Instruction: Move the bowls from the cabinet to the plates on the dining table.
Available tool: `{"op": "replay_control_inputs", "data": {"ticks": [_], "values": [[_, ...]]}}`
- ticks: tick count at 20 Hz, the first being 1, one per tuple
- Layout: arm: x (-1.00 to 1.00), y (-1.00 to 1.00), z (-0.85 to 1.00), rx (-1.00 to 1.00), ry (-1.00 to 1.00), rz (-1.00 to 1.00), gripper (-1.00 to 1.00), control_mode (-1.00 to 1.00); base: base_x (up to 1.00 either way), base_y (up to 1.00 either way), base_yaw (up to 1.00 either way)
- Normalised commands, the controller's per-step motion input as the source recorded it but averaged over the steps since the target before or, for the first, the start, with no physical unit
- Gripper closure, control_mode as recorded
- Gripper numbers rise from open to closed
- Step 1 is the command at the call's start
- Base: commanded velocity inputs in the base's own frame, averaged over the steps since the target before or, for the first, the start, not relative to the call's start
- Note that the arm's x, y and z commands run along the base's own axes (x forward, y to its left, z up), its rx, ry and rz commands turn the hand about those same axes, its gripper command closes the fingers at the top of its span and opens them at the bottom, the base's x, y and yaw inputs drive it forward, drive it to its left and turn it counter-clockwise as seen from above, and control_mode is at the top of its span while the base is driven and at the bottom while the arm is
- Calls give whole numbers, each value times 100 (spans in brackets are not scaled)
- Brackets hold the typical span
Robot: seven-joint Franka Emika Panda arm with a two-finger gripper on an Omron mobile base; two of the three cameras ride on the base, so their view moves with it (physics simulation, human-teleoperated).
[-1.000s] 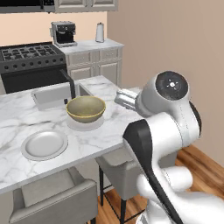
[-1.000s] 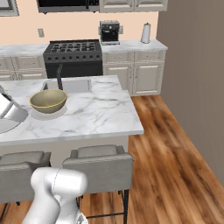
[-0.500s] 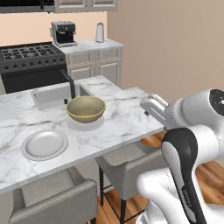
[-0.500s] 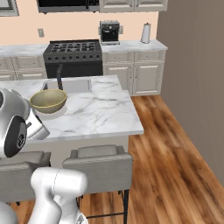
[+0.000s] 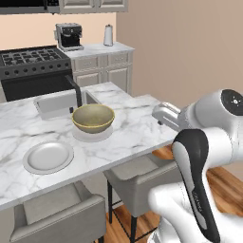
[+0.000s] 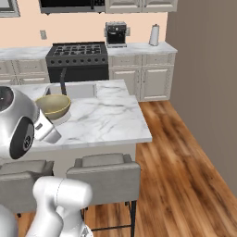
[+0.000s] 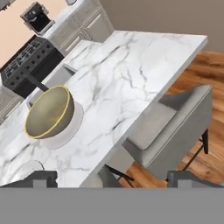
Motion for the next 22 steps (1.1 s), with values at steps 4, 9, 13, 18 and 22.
{"op": "replay_control_inputs", "data": {"ticks": [4, 9, 13, 18, 22], "values": [[0, -40, -21, -16, 11, 20, -100, -100, 0, 0, 0], [9, -36, -50, -6, 14, 25, -100, -100, 0, 0, 0], [3, -4, -11, 0, 3, 6, -100, 100, 1, -1, 13], [0, 0, 0, 0, 0, 0, -100, 100, -10, 21, 9], [0, 0, 0, 0, 0, 0, -100, 100, -46, 52, 7]]}}
